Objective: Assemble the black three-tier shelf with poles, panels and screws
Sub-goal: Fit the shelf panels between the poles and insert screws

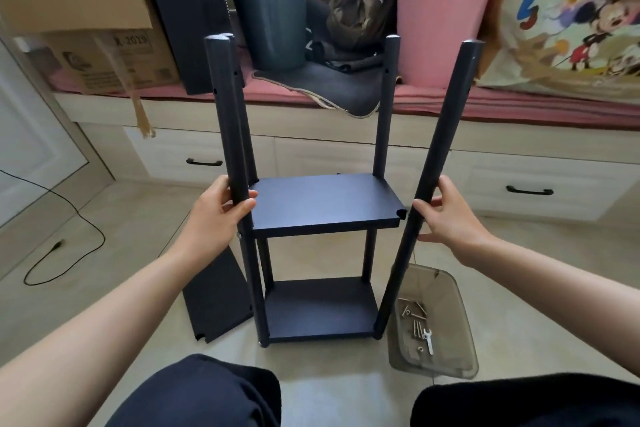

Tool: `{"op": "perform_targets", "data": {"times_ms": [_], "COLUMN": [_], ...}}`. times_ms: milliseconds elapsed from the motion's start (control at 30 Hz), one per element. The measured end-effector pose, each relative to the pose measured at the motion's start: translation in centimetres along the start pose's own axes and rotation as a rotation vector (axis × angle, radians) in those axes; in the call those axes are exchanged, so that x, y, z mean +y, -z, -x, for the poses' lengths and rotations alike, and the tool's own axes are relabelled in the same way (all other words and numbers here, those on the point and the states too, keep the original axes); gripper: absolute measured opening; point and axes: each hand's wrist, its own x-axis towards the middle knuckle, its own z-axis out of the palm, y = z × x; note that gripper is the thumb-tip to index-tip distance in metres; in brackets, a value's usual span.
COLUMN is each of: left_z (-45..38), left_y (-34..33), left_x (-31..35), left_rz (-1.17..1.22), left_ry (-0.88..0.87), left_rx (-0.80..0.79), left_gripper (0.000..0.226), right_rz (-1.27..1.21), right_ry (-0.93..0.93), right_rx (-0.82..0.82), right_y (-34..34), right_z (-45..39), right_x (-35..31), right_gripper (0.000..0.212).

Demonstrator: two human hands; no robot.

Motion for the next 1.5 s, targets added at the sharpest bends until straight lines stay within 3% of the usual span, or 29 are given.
{"op": "perform_targets", "data": {"times_ms": [433, 733, 867, 967, 1100, 1200, 1333, 1433, 1500], "left_z": [3.2, 4.1, 4.6, 5.0, 5.8, 5.3, 3.5, 3.5, 4.0], "left_y": [0.8, 2.0, 2.0, 1.6, 0.8, -0.6, -6.5, -11.8, -14.3], "left_x": [-1.5, -2.8, -2.0, -0.7, 2.7, 7.0, 10.5, 9.7, 8.1], "left_rz": [-0.096, -0.204, -0.331, -0.517, -0.513, -0.673, -0.955, -1.098, -1.257], "left_ry": [-0.036, 0.089, 0.135, 0.308, 0.519, 0.392, 0.118, -0.068, -0.183], "left_rx": [-0.007, 0.048, 0.063, -0.058, -0.360, -0.581, -0.723, -0.768, -0.750], "left_gripper": [0.016, 0.021, 0.014, 0.018, 0.026, 0.039, 0.059, 0.061, 0.079], "right_rz": [0.117, 0.238, 0.281, 0.346, 0.323, 0.301, 0.258, 0.244, 0.235], "right_ry": [0.014, 0.053, 0.043, -0.007, -0.040, 0.013, 0.059, 0.081, 0.117], "right_rx": [-0.103, -0.181, -0.181, -0.216, -0.228, -0.204, -0.134, -0.100, -0.078], "right_y": [-0.7, -1.6, -1.5, -0.8, 0.0, 0.4, 0.6, 0.5, 0.5], "right_z": [3.1, 5.2, 5.6, 5.6, 5.9, 6.0, 6.0, 6.2, 6.4], "right_x": [0.2, -0.1, -0.4, -1.1, -2.3, -3.5, -5.0, -5.4, -5.3], "right_gripper": [0.019, 0.027, 0.019, 0.016, 0.020, 0.020, 0.021, 0.019, 0.015]}}
